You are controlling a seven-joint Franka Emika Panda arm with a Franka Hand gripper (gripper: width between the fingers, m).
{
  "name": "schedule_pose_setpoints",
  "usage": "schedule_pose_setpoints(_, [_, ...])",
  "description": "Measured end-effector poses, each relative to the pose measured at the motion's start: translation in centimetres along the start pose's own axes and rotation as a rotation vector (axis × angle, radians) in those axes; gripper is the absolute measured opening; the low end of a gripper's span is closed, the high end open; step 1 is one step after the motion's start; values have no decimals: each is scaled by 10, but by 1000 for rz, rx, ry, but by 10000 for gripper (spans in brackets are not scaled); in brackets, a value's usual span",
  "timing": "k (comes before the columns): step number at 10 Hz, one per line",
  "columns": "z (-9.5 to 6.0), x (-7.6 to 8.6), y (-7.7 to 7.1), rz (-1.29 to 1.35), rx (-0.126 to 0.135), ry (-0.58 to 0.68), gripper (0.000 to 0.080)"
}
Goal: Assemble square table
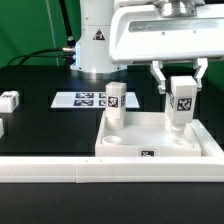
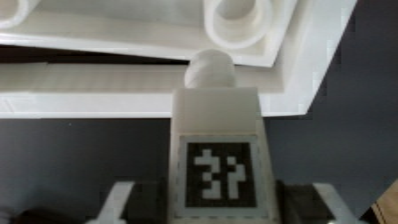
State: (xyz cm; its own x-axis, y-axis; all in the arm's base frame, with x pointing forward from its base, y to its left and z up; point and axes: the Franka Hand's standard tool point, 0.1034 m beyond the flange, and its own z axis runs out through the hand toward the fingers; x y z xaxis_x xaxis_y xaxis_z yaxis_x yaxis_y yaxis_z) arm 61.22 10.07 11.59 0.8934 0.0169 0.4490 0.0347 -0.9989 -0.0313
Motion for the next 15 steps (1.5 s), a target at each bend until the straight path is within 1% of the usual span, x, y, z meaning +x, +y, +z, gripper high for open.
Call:
schedule_pose_setpoints(3, [2,0,0,-6,-3,31,290])
schedule_pose_setpoints(4, [4,-1,2,-10,-9,63,290])
schedule_pose_setpoints(5, [7,-5,3,-11,-11,55,290])
schedule_pose_setpoints(7, [7,-8,3,-18,-15,101,290])
schedule_pose_setpoints(8, [8,-10,2,-20,-15,93,290])
schedule_pose_setpoints(13, [9,-14,-7,-34,-8,89,290])
schedule_pose_setpoints(15, [12,-18,-7,-36,-10,85,290])
